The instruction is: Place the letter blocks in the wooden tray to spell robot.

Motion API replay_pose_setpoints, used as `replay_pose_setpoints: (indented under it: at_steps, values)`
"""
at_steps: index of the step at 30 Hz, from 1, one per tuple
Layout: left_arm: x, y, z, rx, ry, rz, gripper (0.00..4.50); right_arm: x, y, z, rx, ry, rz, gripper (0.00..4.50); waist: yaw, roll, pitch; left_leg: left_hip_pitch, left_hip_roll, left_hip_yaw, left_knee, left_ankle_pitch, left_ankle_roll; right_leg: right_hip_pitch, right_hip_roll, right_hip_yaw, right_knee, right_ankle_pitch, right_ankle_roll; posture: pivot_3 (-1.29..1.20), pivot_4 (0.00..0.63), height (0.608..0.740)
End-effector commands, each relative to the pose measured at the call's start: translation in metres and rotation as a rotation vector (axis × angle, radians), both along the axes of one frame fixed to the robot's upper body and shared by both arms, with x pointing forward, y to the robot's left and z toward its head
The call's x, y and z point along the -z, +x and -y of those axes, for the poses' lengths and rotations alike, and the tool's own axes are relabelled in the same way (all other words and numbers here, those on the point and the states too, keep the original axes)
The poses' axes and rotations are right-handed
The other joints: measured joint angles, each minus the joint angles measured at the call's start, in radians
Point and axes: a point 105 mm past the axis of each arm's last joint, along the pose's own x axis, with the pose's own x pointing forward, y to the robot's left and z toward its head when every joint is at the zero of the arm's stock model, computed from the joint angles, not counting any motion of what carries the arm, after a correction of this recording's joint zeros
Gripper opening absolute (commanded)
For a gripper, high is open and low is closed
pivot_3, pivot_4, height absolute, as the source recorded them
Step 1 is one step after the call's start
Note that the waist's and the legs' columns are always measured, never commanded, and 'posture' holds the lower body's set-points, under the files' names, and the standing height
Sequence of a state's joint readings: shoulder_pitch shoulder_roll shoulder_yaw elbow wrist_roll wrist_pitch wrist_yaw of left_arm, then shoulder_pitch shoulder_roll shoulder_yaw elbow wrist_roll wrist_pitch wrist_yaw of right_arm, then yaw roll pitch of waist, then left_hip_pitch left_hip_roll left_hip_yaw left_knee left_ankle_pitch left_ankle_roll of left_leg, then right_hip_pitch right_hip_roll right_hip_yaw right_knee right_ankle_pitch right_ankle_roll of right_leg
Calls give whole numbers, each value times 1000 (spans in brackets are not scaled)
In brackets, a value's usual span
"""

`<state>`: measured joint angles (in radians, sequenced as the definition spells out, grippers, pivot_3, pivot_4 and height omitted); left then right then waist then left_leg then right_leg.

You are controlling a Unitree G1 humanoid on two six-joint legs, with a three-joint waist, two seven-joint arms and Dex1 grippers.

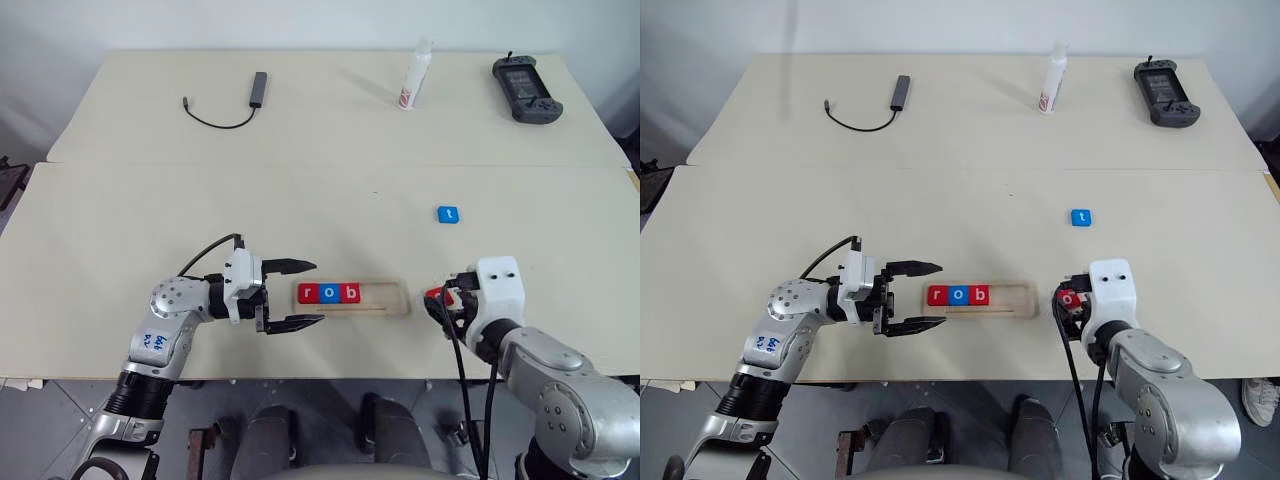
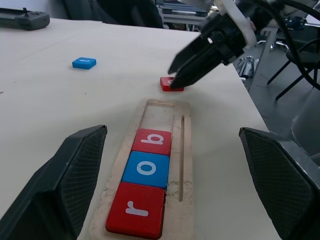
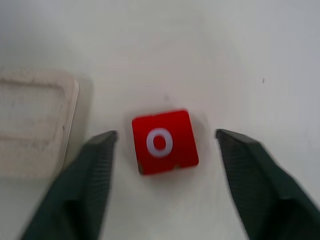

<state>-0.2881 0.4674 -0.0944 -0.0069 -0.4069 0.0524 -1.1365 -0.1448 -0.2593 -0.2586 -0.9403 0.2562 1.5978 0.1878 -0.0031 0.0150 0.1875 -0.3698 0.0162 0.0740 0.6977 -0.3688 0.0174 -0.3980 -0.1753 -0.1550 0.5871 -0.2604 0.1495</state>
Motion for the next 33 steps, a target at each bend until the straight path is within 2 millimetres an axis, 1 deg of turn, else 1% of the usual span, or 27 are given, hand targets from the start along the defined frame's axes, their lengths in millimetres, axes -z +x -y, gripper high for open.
replay_pose_setpoints:
  at_steps: [1,4,5,7,9,13,16,19,22,23,26,30,33]
  values:
    - [-6,-3,-4,-8,-8,31,4500,-15,5,7,-131,-41,29,4457,1,0,0,0,0,0,0,0,0,0,0,0,0,0,0,0,150,740]
    - [-6,-3,-7,-23,-5,36,4500,-36,13,10,-406,-188,104,4457,1,1,1,-1,-1,0,0,-1,1,0,0,0,-1,0,0,0,150,740]
    - [-7,-3,-8,-27,-5,38,4500,-39,14,11,-492,-225,113,4457,1,0,1,0,-1,0,0,-1,2,0,-1,0,-2,0,0,0,150,740]
    - [-7,-3,-10,-36,-2,42,4500,-42,16,17,-685,-302,128,4457,1,-1,1,0,0,0,-1,-1,2,1,0,-1,-3,0,0,0,150,740]
    - [-8,-3,-11,-44,0,46,4500,-36,18,26,-846,-368,103,4457,0,-1,1,0,0,0,-1,-1,2,1,0,-1,-3,0,0,0,150,740]
    - [-10,-5,-14,-48,11,55,4500,-28,26,38,-1021,-388,70,4457,0,-3,2,1,0,1,0,-1,2,3,0,-1,-3,0,1,0,150,740]
    - [-12,-8,-14,-38,21,62,4500,-14,35,47,-1144,-422,-5,4457,-2,-3,2,1,0,1,1,-1,1,3,0,-1,-3,0,1,0,150,740]
    - [-11,-12,-14,-19,37,56,4500,-4,44,48,-1200,-476,-20,4457,1,-3,2,1,1,0,1,-1,1,3,0,-1,-3,0,1,0,150,740]
    - [-12,-12,-14,-26,39,64,4500,-1,56,43,-1209,-473,8,4457,1,-3,2,0,0,0,1,-1,1,3,0,-2,-3,0,1,0,150,740]
    - [-13,-12,-15,-34,36,65,4500,1,57,40,-1229,-464,5,4457,1,-3,2,1,0,0,2,-1,1,3,0,-2,-3,0,1,0,150,740]
    - [-14,-13,-18,-56,34,64,4500,4,53,35,-1280,-439,-10,3871,1,-3,2,1,1,0,2,0,0,4,0,-2,-3,0,1,0,150,740]
    - [-13,-13,-19,-70,38,69,4500,-1,51,33,-1314,-451,8,2612,1,-3,2,1,1,-1,2,0,0,4,0,-2,-2,0,1,0,150,740]
    - [-14,-10,-21,-87,35,73,4500,-17,55,25,-1320,-472,89,1551,1,-3,2,1,1,0,2,0,0,4,0,-2,-2,0,1,0,150,740]
